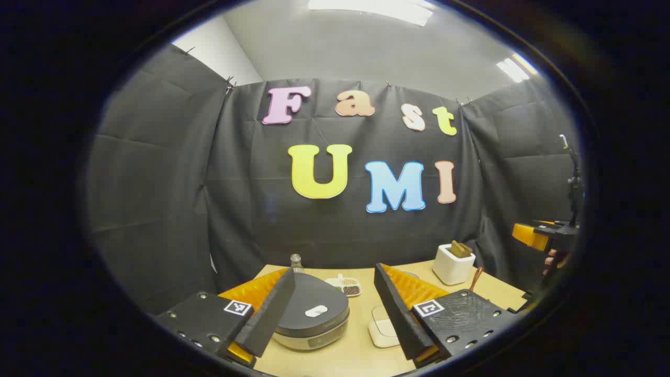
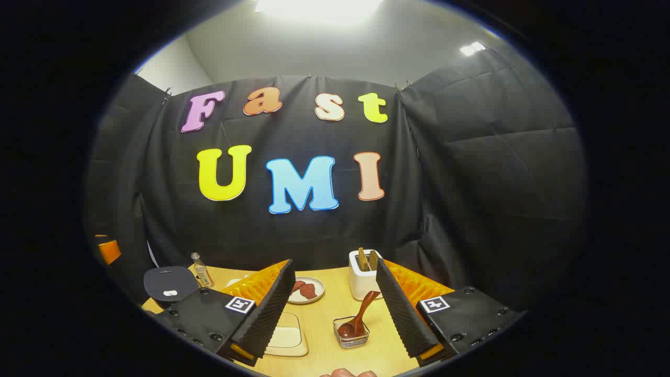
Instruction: Close the left gripper, press the button to open the rice cooker; take a wooden spoon from the chopstick holder with the right hand, scoop a spoonful of rice and pour it into the rice cooker, then put the wooden spoon back into the chopstick holder.
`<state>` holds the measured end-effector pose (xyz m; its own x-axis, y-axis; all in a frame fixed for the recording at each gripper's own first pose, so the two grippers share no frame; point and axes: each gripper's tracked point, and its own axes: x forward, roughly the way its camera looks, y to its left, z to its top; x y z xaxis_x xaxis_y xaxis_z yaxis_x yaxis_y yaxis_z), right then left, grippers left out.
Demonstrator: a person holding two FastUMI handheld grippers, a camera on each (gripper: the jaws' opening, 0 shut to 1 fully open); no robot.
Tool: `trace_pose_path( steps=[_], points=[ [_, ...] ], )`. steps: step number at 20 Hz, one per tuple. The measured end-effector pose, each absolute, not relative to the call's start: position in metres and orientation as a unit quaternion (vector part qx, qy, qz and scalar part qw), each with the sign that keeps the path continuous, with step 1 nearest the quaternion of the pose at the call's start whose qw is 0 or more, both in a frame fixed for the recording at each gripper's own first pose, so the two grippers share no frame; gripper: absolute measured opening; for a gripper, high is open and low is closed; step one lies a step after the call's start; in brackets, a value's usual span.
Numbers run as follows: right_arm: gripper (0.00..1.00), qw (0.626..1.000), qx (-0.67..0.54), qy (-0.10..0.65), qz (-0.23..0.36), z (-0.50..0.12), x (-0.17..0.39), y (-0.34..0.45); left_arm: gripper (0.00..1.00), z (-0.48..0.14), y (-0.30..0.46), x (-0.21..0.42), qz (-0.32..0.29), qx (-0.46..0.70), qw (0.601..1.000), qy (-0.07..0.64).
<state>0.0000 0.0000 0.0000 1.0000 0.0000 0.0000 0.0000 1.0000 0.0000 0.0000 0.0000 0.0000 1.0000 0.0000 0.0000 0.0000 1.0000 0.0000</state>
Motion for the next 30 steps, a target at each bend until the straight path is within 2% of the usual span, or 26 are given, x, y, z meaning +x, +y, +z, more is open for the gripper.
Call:
trace_pose_path(
  steps=[3,4,5,6,7,8,10,15,16,17,21,22,24,26,27,29,30],
  points=[
    [0.99,1.000,-0.004,0.017,0.009,-0.005,0.008,0.004,0.96,0.001,-0.001,-0.004,0.005,0.003,1.000,0.000],
    [0.96,1.000,-0.006,0.022,0.014,-0.005,0.011,0.006,0.96,-0.001,0.000,-0.006,0.008,0.002,1.000,0.000],
    [0.98,0.999,-0.009,0.024,0.019,-0.004,0.013,0.007,0.93,-0.002,0.001,-0.006,0.012,-0.002,1.000,0.001],
    [0.98,0.999,-0.013,0.025,0.022,-0.003,0.016,0.009,0.96,-0.005,0.004,-0.009,0.017,-0.009,1.000,0.004],
    [0.95,0.999,-0.015,0.026,0.026,-0.001,0.019,0.011,0.93,-0.008,0.005,-0.011,0.021,-0.015,1.000,0.008],
    [0.99,0.999,-0.016,0.026,0.030,-0.001,0.022,0.013,0.93,-0.011,0.005,-0.013,0.025,-0.019,0.999,0.011],
    [0.99,0.999,-0.018,0.025,0.039,0.001,0.027,0.016,0.93,-0.014,0.009,-0.016,0.034,-0.021,0.999,0.017],
    [0.99,0.996,-0.025,0.035,0.072,-0.002,0.046,0.020,0.93,-0.020,0.005,-0.017,0.065,-0.026,0.997,0.031],
    [0.96,0.996,-0.026,0.038,0.080,-0.003,0.051,0.019,0.93,-0.021,0.001,-0.016,0.072,-0.030,0.996,0.034],
    [0.99,0.995,-0.029,0.040,0.088,-0.002,0.057,0.018,0.93,-0.021,-0.004,-0.015,0.079,-0.034,0.996,0.037],
    [0.99,0.991,-0.043,0.046,0.118,-0.001,0.080,0.005,0.93,-0.019,-0.024,-0.014,0.113,-0.044,0.991,0.051],
    [0.96,0.990,-0.045,0.048,0.124,-0.001,0.087,0.000,0.92,-0.018,-0.029,-0.015,0.123,-0.049,0.990,0.054],
    [0.99,0.988,-0.049,0.047,0.135,0.001,0.095,-0.012,0.72,-0.020,-0.044,-0.014,0.135,-0.063,0.987,0.061],
    [0.96,0.988,-0.052,0.037,0.142,0.002,0.105,-0.027,0.71,-0.023,-0.060,-0.014,0.147,-0.068,0.984,0.068],
    [0.99,0.987,-0.052,0.038,0.147,0.000,0.108,-0.033,0.58,-0.023,-0.059,-0.017,0.168,-0.066,0.981,0.067],
    [0.96,0.985,-0.049,0.042,0.159,-0.007,0.113,-0.047,0.32,-0.028,-0.084,-0.018,0.154,-0.075,0.982,0.083],
    [0.99,0.985,-0.052,0.037,0.162,-0.008,0.117,-0.054,0.32,-0.028,-0.094,-0.019,0.159,-0.070,0.981,0.086]
  ],
)
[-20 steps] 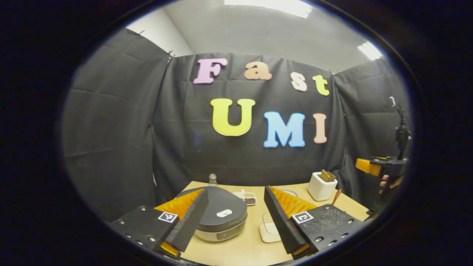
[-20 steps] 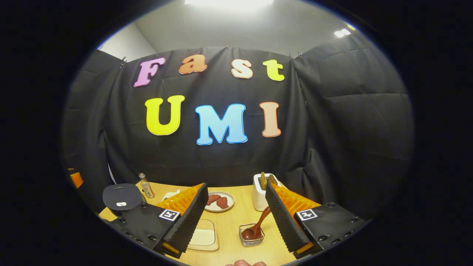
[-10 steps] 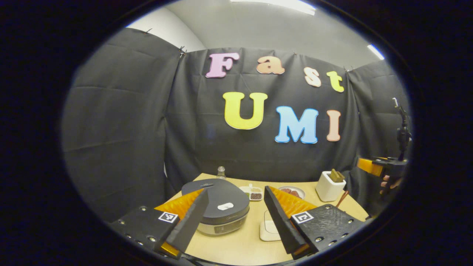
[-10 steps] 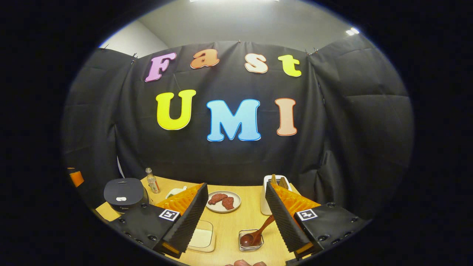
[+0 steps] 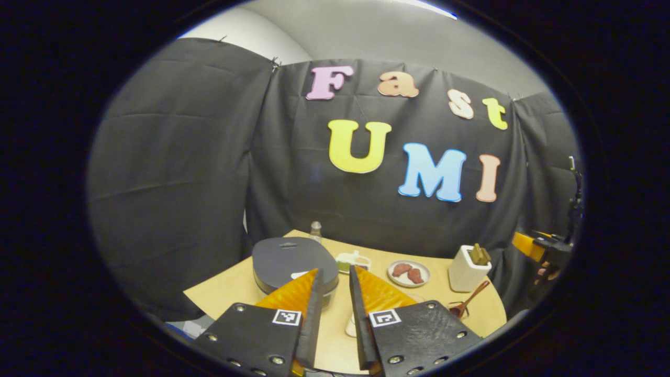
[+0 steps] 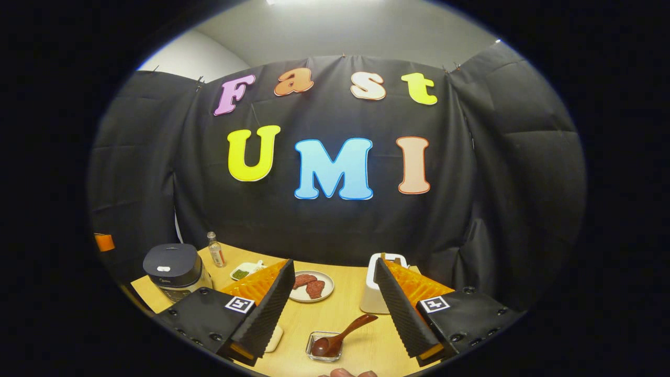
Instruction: Close the left gripper, press the button to open the rice cooker; take a wooden spoon from the chopstick holder with the right hand, scoop a spoonful of rice and pour it into the rice cooker, then put the wooden spoon back into the chopstick holder.
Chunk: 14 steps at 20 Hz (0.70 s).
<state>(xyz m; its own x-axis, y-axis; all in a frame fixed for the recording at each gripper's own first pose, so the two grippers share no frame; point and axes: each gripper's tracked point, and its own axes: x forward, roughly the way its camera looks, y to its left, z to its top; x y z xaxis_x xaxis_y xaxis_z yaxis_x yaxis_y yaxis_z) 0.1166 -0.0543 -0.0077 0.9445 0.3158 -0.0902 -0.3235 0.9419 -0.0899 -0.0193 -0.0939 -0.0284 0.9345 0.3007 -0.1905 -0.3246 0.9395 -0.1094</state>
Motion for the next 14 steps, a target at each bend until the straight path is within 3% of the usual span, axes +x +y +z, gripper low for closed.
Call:
trace_pose_path(
  steps=[1,2,3,4,5,6,7,10,13,14],
  points=[
    [0.96,0.984,-0.065,0.024,0.166,-0.006,0.120,-0.060,0.33,-0.033,-0.090,-0.013,0.190,-0.058,0.976,0.084],
    [0.99,0.983,-0.078,0.014,0.165,-0.005,0.123,-0.065,0.10,-0.028,-0.093,-0.026,0.194,-0.056,0.975,0.090],
    [0.99,0.983,-0.082,0.009,0.166,-0.005,0.125,-0.069,0.05,-0.029,-0.109,-0.029,0.172,-0.062,0.978,0.103],
    [0.96,0.983,-0.075,0.008,0.166,-0.007,0.125,-0.072,0.10,-0.033,-0.124,-0.025,0.160,-0.065,0.979,0.110],
    [1.00,0.984,-0.059,0.009,0.166,-0.008,0.124,-0.073,0.05,-0.032,-0.127,-0.025,0.155,-0.064,0.980,0.110],
    [0.99,0.985,-0.044,0.012,0.165,-0.010,0.122,-0.075,0.10,-0.026,-0.121,-0.027,0.158,-0.067,0.979,0.111],
    [0.96,0.987,-0.034,0.017,0.159,-0.014,0.121,-0.077,0.01,-0.031,-0.118,-0.022,0.154,-0.076,0.978,0.116],
    [0.99,0.990,-0.025,0.030,0.137,-0.025,0.115,-0.088,0.01,-0.038,-0.094,-0.014,0.153,-0.094,0.975,0.128],
    [0.95,0.993,-0.020,0.050,0.107,-0.037,0.112,-0.102,0.01,-0.036,-0.063,0.008,0.141,-0.101,0.975,0.141],
    [0.99,0.994,-0.018,0.055,0.093,-0.040,0.112,-0.108,0.01,-0.038,-0.051,0.017,0.135,-0.098,0.975,0.150]
  ],
)
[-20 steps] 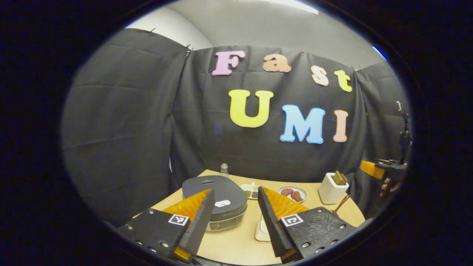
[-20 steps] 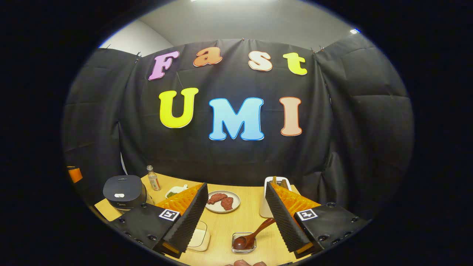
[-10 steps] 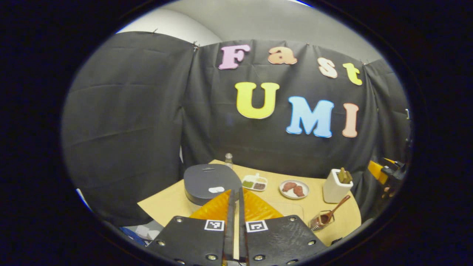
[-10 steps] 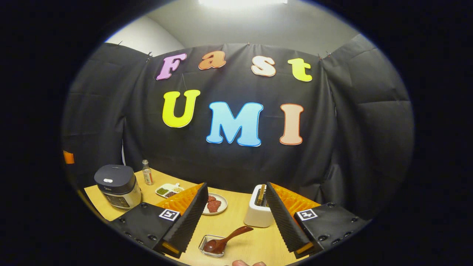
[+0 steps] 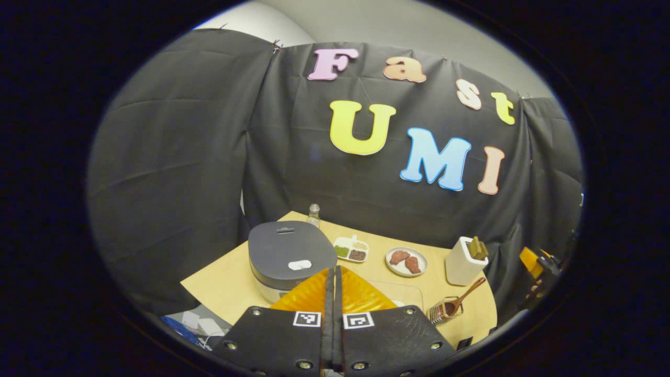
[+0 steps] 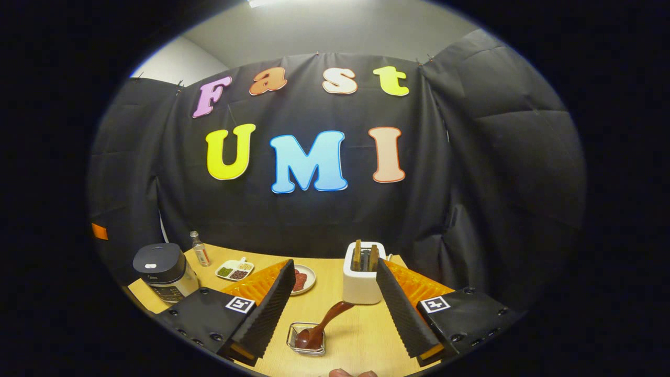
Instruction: Close the left gripper, press the button to open the rice cooker; take a wooden spoon from the chopstick holder with the right hand, scoop a spoonful of rice and pour it into the rice cooker, then put the wooden spoon back into the chopstick holder.
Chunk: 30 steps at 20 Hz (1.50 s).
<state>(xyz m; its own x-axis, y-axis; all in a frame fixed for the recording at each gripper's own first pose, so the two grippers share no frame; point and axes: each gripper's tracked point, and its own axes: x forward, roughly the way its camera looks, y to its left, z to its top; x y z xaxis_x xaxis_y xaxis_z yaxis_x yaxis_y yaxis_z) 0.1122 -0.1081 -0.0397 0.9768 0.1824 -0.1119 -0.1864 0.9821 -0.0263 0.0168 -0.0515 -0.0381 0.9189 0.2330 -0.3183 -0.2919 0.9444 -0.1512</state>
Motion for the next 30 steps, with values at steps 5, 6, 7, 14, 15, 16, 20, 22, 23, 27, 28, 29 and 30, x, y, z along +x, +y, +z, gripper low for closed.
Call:
trace_pose_path(
  steps=[5,6,7,14,15,16,20,22,23,27,28,29,30],
  points=[
    [0.99,0.997,0.013,0.077,0.015,-0.047,0.103,-0.126,0.01,-0.062,0.000,0.065,0.104,-0.107,0.968,0.204],
    [0.99,0.997,0.018,0.080,0.001,-0.049,0.099,-0.127,0.01,-0.073,0.009,0.070,0.100,-0.112,0.964,0.217],
    [0.95,0.996,0.025,0.085,-0.013,-0.050,0.096,-0.127,0.05,-0.084,0.019,0.079,0.094,-0.116,0.961,0.232],
    [0.98,0.991,0.042,0.090,-0.085,-0.058,0.067,-0.120,0.01,-0.158,0.050,0.133,0.036,-0.129,0.940,0.314],
    [0.98,0.991,0.041,0.091,-0.091,-0.059,0.063,-0.117,0.01,-0.166,0.051,0.139,0.029,-0.132,0.937,0.321],
    [0.98,0.990,0.040,0.092,-0.097,-0.062,0.059,-0.113,0.01,-0.171,0.048,0.144,0.016,-0.139,0.935,0.327],
    [0.98,0.988,0.034,0.092,-0.117,-0.068,0.042,-0.101,0.05,-0.193,0.046,0.156,-0.021,-0.139,0.929,0.343],
    [0.92,0.987,0.035,0.096,-0.121,-0.072,0.036,-0.093,0.01,-0.204,0.048,0.159,-0.028,-0.126,0.927,0.351],
    [0.92,0.987,0.035,0.097,-0.123,-0.073,0.033,-0.089,0.01,-0.209,0.047,0.160,-0.032,-0.126,0.925,0.357],
    [0.92,0.986,0.025,0.099,-0.128,-0.077,0.024,-0.082,0.01,-0.216,0.045,0.158,-0.050,-0.130,0.922,0.362],
    [0.93,0.986,0.025,0.100,-0.129,-0.078,0.022,-0.081,0.01,-0.217,0.045,0.157,-0.051,-0.130,0.921,0.365],
    [0.93,0.986,0.026,0.103,-0.130,-0.081,0.021,-0.079,0.02,-0.218,0.045,0.157,-0.054,-0.127,0.920,0.368],
    [0.97,0.985,0.027,0.107,-0.130,-0.084,0.020,-0.078,0.02,-0.220,0.044,0.156,-0.056,-0.119,0.918,0.375]
  ],
)
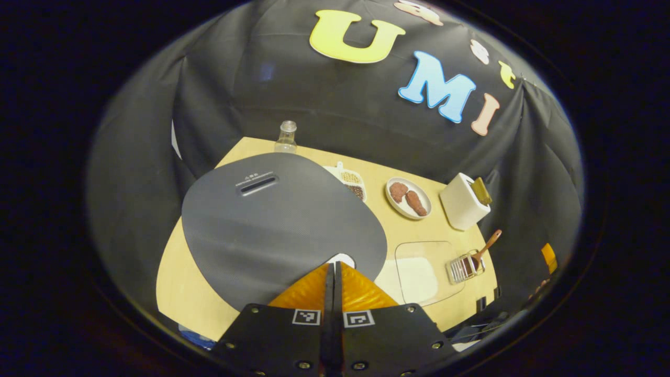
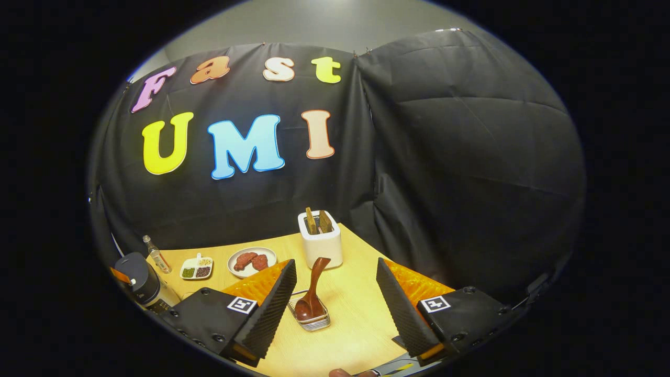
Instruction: Close the left gripper, press the button to open the rice cooker; take a wooden spoon from the chopstick holder with the right hand, scoop a spoonful of rice and pour it into the rice cooker, then put the wooden spoon back into the chopstick holder.
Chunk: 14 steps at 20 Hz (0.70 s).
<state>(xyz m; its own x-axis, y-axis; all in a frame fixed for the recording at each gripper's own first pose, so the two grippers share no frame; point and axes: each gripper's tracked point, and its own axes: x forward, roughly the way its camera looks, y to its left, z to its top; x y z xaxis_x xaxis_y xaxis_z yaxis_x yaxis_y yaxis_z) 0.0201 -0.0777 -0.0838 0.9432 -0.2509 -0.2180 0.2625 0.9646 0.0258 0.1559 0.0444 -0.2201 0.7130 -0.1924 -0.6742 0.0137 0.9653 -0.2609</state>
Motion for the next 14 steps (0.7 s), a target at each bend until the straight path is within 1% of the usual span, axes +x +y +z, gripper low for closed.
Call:
trace_pose_path(
  steps=[1,2,5,6,9,12,14],
  points=[
    [0.98,0.985,0.028,0.111,-0.130,-0.087,0.019,-0.076,0.02,-0.220,0.044,0.156,-0.058,-0.111,0.918,0.377],
    [0.93,0.985,0.029,0.114,-0.129,-0.089,0.018,-0.074,0.02,-0.221,0.044,0.157,-0.058,-0.101,0.917,0.381],
    [0.93,0.985,0.027,0.118,-0.125,-0.091,0.017,-0.066,0.02,-0.223,0.041,0.156,-0.066,-0.060,0.919,0.383],
    [0.98,0.985,0.026,0.118,-0.122,-0.092,0.016,-0.063,0.02,-0.224,0.040,0.156,-0.065,-0.050,0.919,0.385],
    [0.98,0.987,0.020,0.116,-0.109,-0.091,0.017,-0.054,0.02,-0.220,0.038,0.157,-0.056,-0.052,0.923,0.376],
    [0.98,0.988,0.018,0.116,-0.104,-0.089,0.019,-0.052,0.02,-0.205,0.041,0.154,-0.046,-0.025,0.942,0.333],
    [0.98,0.987,0.019,0.121,-0.099,-0.092,0.024,-0.050,0.02,-0.172,0.047,0.155,-0.029,0.003,0.958,0.285]
  ],
)
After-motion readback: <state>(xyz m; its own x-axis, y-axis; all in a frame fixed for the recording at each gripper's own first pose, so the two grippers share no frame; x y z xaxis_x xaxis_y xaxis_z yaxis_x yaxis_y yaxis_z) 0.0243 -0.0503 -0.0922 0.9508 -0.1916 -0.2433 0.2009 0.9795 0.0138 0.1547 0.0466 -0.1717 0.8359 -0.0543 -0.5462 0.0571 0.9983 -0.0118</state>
